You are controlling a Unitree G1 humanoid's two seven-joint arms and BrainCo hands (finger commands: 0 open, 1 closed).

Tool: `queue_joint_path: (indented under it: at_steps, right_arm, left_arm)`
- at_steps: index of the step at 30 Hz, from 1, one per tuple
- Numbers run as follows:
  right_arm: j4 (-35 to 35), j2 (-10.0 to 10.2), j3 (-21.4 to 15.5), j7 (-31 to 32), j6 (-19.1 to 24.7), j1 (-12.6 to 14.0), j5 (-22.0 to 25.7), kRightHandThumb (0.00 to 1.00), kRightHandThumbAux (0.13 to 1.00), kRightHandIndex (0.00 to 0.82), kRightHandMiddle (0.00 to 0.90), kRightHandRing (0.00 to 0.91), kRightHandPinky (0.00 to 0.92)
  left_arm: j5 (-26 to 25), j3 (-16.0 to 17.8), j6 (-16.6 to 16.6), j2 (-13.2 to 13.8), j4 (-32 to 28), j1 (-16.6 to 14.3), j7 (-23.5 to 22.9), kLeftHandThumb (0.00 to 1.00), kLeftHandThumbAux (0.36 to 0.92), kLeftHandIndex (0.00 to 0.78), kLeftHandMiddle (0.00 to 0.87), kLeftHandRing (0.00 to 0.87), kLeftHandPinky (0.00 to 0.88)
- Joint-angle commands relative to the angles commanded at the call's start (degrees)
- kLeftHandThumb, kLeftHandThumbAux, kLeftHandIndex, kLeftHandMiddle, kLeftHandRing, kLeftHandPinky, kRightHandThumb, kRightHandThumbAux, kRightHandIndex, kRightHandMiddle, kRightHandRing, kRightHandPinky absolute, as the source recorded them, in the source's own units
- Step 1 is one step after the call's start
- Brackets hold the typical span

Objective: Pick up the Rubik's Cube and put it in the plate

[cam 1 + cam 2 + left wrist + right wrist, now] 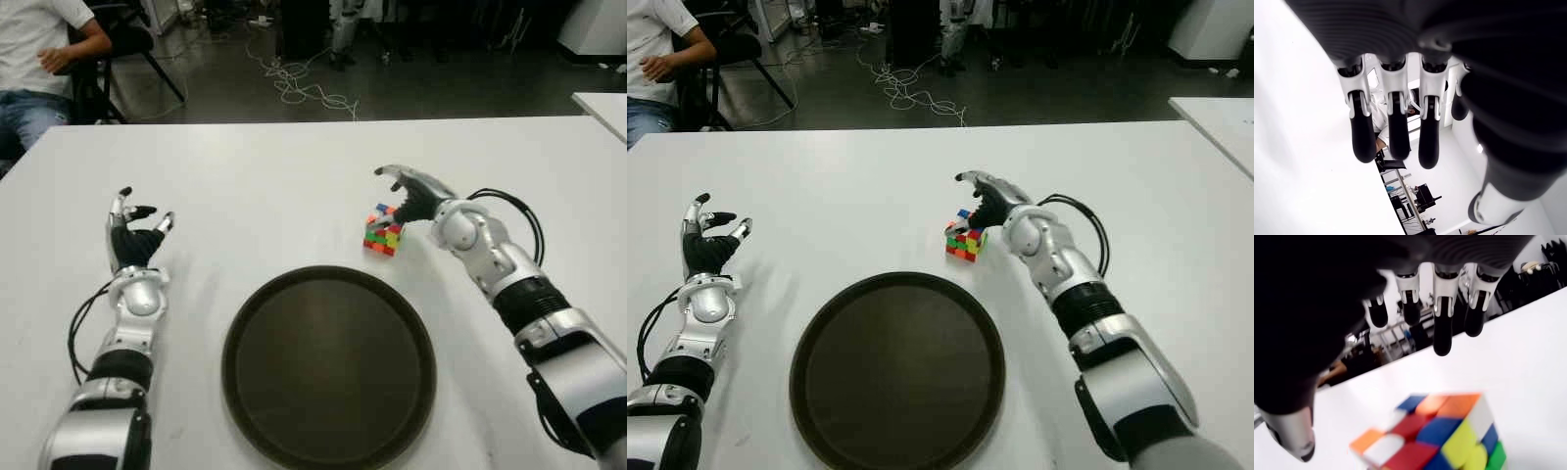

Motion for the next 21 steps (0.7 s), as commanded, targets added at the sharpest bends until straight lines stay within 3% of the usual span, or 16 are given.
queue_joint_path:
  at_steps: [2, 4, 8, 12, 18, 21]
  right_arm:
    - [-0.90, 0.18, 0.19, 0.54, 0.70, 0.39, -0.19, 0.000, 0.697, 0.000, 0.069, 0.135, 0.206]
    - [-1.39, 0.07, 0.50, 1.51, 1.37, 0.44, -0.46, 0.000, 0.699, 0.000, 0.071, 0.124, 0.184]
    - [-2.09, -0.12, 1.29, 3.00, 2.44, 0.45, -1.23, 0.000, 0.699, 0.000, 0.074, 0.111, 0.160]
    - [-2.92, -0.23, 2.20, 4.24, 2.90, 0.69, -2.01, 0.000, 0.712, 0.000, 0.065, 0.085, 0.136]
    - [-2.80, -0.16, 2.66, 4.50, 2.55, 0.91, -2.37, 0.000, 0.716, 0.000, 0.065, 0.069, 0.095]
    - [-2.70, -0.09, 2.70, 4.66, 2.39, 0.96, -2.42, 0.000, 0.712, 0.000, 0.067, 0.063, 0.076]
  left_arm:
    - [-0.01, 0.03, 0.12, 0.01, 0.12, -0.11, -0.01, 0.282, 0.790, 0.136, 0.486, 0.559, 0.616]
    - [0.03, 0.03, 0.22, -0.05, 0.15, -0.16, 0.11, 0.279, 0.794, 0.136, 0.543, 0.617, 0.658]
    - [0.04, 0.06, 0.23, -0.10, 0.25, -0.18, 0.27, 0.275, 0.797, 0.136, 0.594, 0.668, 0.692]
    - [0.01, 0.13, 0.26, -0.11, 0.29, -0.19, 0.42, 0.269, 0.783, 0.137, 0.490, 0.561, 0.573]
    - [0.03, 0.09, 0.58, -0.11, 0.05, -0.12, 0.36, 0.262, 0.774, 0.136, 0.528, 0.616, 0.645]
    - [0.13, 0.05, 0.67, -0.08, -0.04, -0.14, 0.47, 0.258, 0.778, 0.136, 0.484, 0.554, 0.574]
